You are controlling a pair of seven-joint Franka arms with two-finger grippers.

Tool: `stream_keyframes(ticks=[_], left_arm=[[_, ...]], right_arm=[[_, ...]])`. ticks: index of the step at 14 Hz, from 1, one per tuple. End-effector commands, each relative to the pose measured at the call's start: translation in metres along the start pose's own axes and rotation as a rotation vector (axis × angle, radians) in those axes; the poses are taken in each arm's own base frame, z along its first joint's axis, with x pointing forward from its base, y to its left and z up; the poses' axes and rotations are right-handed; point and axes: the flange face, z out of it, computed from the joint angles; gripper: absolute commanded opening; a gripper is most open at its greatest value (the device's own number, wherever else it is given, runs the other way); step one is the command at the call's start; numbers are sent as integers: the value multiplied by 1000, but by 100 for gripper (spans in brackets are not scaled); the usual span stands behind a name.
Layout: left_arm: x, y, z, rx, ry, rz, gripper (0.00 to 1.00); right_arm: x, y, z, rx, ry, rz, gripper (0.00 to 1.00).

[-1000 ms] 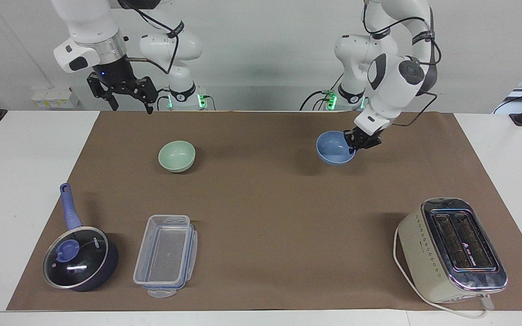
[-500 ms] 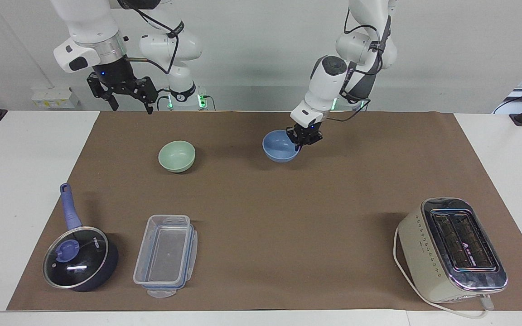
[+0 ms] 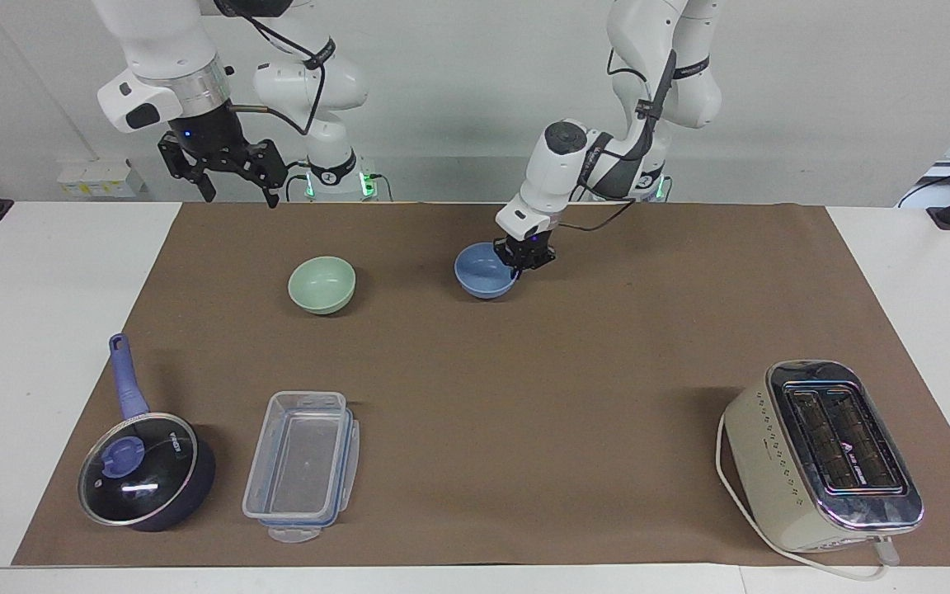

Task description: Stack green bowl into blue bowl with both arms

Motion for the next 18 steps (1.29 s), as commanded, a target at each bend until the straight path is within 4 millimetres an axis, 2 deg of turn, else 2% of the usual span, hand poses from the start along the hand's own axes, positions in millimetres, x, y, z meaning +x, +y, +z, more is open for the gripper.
stream_keyframes(ticks=[1,2,4,5,9,13,16,18], left_arm=[[12,-3,-19,-23,20,-17,100],[22,-7,-29,-15,0,-37,100],[62,-27,-55,2,-23,-91,100],[71,-32,-67,3,-32,-97,100],[114,-74,-118,-2,-30,-116,100],[156,-147,-172,-7,-15,-68,100],[176,-201,-212,14,6,-44,100],[183,-227,-236,62,22,-26,100]], right_arm=[[0,4,-4,4,4,-12,100],[0,4,-4,5,4,-14,100],[0,5,-4,5,4,-11,100],[0,4,-4,5,2,-14,100],[-1,6,-3,4,-5,-9,100],[1,11,-4,5,2,-3,100],[1,11,-3,7,2,-3,100],[1,12,-4,6,5,-3,100]])
